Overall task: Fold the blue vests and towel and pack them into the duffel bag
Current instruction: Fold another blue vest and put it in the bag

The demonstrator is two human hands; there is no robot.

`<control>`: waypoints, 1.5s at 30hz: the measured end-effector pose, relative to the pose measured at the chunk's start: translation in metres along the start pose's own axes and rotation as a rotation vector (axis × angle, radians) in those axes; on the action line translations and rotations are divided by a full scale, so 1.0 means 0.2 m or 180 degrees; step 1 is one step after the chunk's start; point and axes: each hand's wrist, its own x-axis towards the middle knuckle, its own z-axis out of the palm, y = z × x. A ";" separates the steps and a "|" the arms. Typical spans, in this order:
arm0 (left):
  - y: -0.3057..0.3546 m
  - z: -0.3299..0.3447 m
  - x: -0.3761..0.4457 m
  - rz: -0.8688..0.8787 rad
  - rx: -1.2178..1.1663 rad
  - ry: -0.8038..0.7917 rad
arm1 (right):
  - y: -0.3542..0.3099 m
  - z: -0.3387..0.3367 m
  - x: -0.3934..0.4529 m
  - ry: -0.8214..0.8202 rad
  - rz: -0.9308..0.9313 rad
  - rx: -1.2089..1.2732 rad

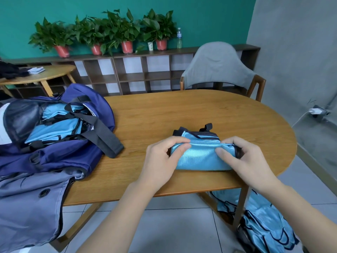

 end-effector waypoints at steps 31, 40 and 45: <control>-0.02 0.10 0.15 -0.0370 0.2690 -0.0912 | 0.09 0.09 0.23 0.0566 0.0736 -0.1559; 0.13 0.17 0.03 -0.1018 0.2170 -0.0840 | -0.05 0.12 0.14 -0.0178 0.1303 -0.1557; 0.10 0.20 -0.04 -0.1145 0.1695 -0.0480 | -0.10 0.11 0.15 -0.0317 0.1672 -0.1378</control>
